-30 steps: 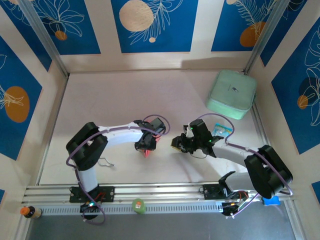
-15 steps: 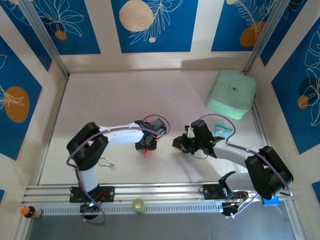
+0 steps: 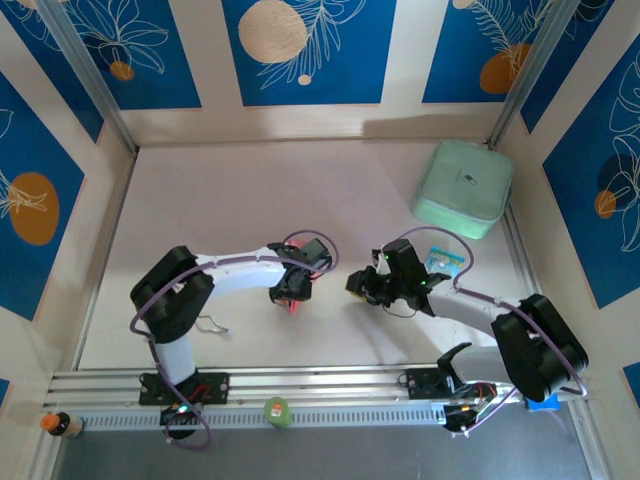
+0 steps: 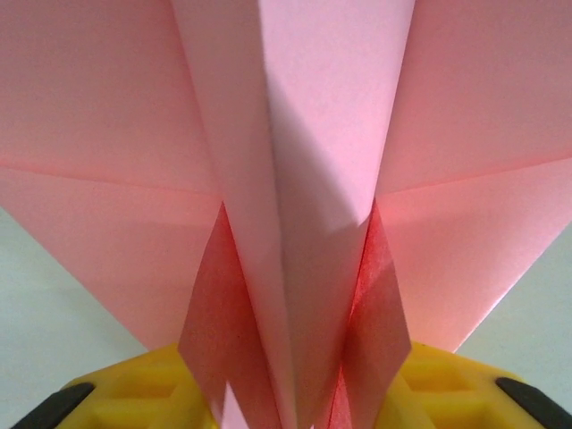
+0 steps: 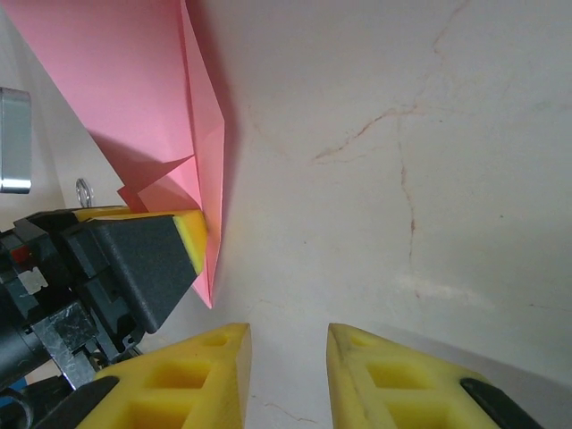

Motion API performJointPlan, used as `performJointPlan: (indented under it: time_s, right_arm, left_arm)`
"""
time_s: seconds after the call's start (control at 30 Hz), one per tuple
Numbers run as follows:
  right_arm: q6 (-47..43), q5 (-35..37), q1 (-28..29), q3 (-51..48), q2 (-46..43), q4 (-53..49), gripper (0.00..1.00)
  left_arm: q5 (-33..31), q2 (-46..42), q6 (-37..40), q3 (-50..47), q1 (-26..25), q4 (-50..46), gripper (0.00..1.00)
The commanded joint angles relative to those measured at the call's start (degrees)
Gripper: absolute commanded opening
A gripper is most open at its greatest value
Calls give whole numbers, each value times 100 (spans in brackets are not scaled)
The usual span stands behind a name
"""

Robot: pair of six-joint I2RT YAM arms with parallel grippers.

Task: Fold a paper plane with a square sheet of paper (pick it up from the middle)
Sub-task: Turn over a paper plane at the center of the table, then reset both arms

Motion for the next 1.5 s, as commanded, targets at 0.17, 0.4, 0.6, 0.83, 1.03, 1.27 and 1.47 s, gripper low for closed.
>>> performJointPlan:
  time_s: [0.17, 0.4, 0.6, 0.83, 1.03, 1.27, 1.47]
  right_arm:
    - [-59, 123, -33, 21, -194, -223, 29]
    - [-122, 160, -51, 78, -290, -387, 29]
    - [-208, 247, -51, 183, -454, -645, 29]
    - [-932, 1339, -121, 652, -1455, -1836, 34]
    - [-2144, 3573, -186, 976, -2293, -2311, 54]
    - [-4228, 4687, -600, 266, -1979, -398, 78]
    - [-4533, 3817, -1687, 632, -904, -21, 78]
  left_arm:
    - [-270, -404, -255, -281, -48, 37, 40]
    - [-276, -683, -333, -328, -66, 35, 41]
    - [-354, -990, -382, -394, -93, -42, 43]
    - [-1067, -1949, -157, -708, -94, -52, 45]
    - [-2327, -3050, 670, -1159, 62, -48, 67]
    - [-2406, -4170, 2392, -1965, 1197, 1191, 92]
    - [-2064, -4275, 3470, -2464, 2671, 2389, 100]
